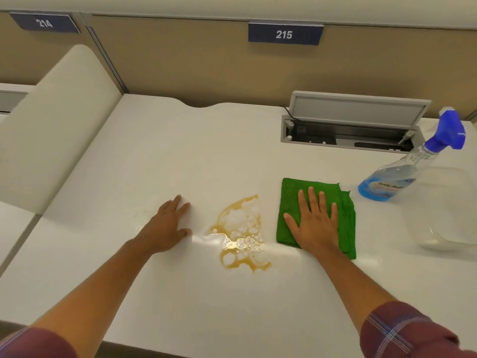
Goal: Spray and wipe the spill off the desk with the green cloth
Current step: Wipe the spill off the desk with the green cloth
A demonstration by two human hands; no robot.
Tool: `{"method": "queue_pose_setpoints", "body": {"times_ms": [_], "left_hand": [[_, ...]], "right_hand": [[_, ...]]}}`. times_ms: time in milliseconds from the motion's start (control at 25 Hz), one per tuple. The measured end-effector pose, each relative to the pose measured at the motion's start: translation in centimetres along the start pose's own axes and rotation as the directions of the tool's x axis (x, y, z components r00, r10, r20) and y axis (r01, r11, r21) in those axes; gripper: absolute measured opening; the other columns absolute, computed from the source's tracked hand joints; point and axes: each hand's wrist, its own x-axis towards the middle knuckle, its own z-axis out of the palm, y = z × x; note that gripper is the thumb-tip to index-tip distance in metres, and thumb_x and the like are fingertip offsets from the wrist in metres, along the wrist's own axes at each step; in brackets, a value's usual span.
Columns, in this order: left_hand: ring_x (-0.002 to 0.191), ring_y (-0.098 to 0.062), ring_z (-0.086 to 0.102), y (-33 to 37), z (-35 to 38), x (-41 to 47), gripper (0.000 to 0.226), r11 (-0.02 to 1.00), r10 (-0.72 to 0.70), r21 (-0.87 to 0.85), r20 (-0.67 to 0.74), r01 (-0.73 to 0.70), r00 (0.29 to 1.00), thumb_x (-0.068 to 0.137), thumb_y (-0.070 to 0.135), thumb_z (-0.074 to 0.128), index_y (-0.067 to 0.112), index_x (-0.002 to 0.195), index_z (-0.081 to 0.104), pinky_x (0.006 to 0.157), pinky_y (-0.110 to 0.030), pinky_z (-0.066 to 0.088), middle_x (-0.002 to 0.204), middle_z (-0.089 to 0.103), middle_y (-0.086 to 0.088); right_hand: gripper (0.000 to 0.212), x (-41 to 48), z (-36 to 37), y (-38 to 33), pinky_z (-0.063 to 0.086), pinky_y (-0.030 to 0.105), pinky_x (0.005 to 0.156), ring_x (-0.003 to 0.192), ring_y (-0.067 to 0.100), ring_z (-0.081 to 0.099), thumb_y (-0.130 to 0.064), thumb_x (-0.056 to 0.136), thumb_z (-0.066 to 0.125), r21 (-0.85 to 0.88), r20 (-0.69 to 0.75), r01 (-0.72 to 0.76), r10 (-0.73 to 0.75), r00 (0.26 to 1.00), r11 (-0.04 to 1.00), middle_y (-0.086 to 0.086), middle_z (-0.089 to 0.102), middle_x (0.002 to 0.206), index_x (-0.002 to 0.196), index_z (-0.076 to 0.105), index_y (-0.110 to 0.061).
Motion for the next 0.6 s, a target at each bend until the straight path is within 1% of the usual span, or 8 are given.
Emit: {"method": "queue_pose_setpoints", "body": {"times_ms": [80,160,240,360,480,520,600], "left_hand": [[0.16,-0.032,0.005,-0.9,0.1,-0.4,0.081,1.0,0.0,0.001,-0.05,0.0,0.999,0.098,0.044,0.063,0.024,0.164,0.02,0.125,-0.051,0.023,0.175,-0.001,-0.004],[0.16,-0.032,0.005,-2.4,-0.2,-0.7,0.08,1.0,-0.007,0.017,-0.038,0.007,0.999,0.099,0.045,0.062,0.026,0.164,0.019,0.126,-0.051,0.019,0.175,0.001,-0.003],[0.16,-0.031,0.007,-4.0,-0.8,-0.9,0.08,1.0,-0.006,0.028,-0.02,0.007,1.0,0.099,0.047,0.062,0.027,0.164,0.019,0.126,-0.05,0.019,0.175,0.004,-0.002],[0.159,-0.031,0.012,-6.5,-2.4,-0.8,0.081,0.999,-0.015,0.038,-0.046,0.017,0.999,0.098,0.044,0.063,0.023,0.163,0.022,0.126,-0.05,0.022,0.174,0.011,-0.004],[0.159,-0.032,0.013,-9.2,-3.5,-1.1,0.086,0.999,-0.039,0.022,-0.091,0.041,0.995,0.098,0.041,0.064,0.014,0.164,0.016,0.126,-0.049,0.022,0.173,0.012,-0.011],[0.159,-0.033,0.013,-10.2,-3.7,-1.2,0.086,0.999,-0.046,0.02,-0.104,0.049,0.993,0.098,0.042,0.064,0.012,0.164,0.016,0.127,-0.048,0.02,0.173,0.013,-0.012],[0.159,-0.032,0.013,-12.0,-4.1,-1.4,0.084,0.998,-0.049,0.02,-0.11,0.051,0.993,0.099,0.044,0.062,0.009,0.162,0.02,0.127,-0.044,0.018,0.172,0.015,-0.014]], "right_hand": [[0.088,2.8,-0.3,-1.9,0.005,0.067,0.129,0.164,0.035,-0.003,-0.076,0.098,0.011,0.034,0.011,-0.067,0.067,0.998,0.997,0.008,-0.002,0.179,0.169,0.002,-0.025],[0.088,4.5,-0.6,-5.0,0.002,0.069,0.128,0.164,0.037,-0.006,-0.076,0.098,0.012,0.073,0.032,-0.084,0.082,0.996,0.994,0.008,-0.005,0.179,0.169,0.001,-0.024],[0.088,4.8,-0.5,-8.5,0.0,0.069,0.128,0.164,0.037,-0.007,-0.075,0.098,0.012,0.083,0.039,-0.019,0.015,0.999,0.996,0.008,-0.005,0.179,0.169,0.001,-0.025],[0.087,2.8,0.0,-12.6,-0.001,0.068,0.128,0.164,0.036,-0.006,-0.075,0.098,0.011,0.059,0.049,0.102,-0.105,0.993,0.993,0.006,-0.003,0.179,0.169,0.002,-0.026],[0.086,-1.6,1.1,-13.1,0.003,0.066,0.129,0.165,0.034,0.001,-0.075,0.099,0.017,0.031,0.023,0.182,-0.183,0.983,0.983,0.005,0.005,0.179,0.169,0.008,-0.026],[0.086,-2.8,1.5,-12.5,0.005,0.065,0.129,0.165,0.033,0.004,-0.075,0.099,0.019,0.034,0.008,0.184,-0.184,0.983,0.982,0.004,0.008,0.179,0.169,0.011,-0.026],[0.086,-4.0,1.7,-10.9,0.008,0.063,0.13,0.165,0.031,0.007,-0.077,0.098,0.019,0.027,-0.007,0.132,-0.132,0.991,0.991,0.003,0.01,0.178,0.169,0.013,-0.028]]}}
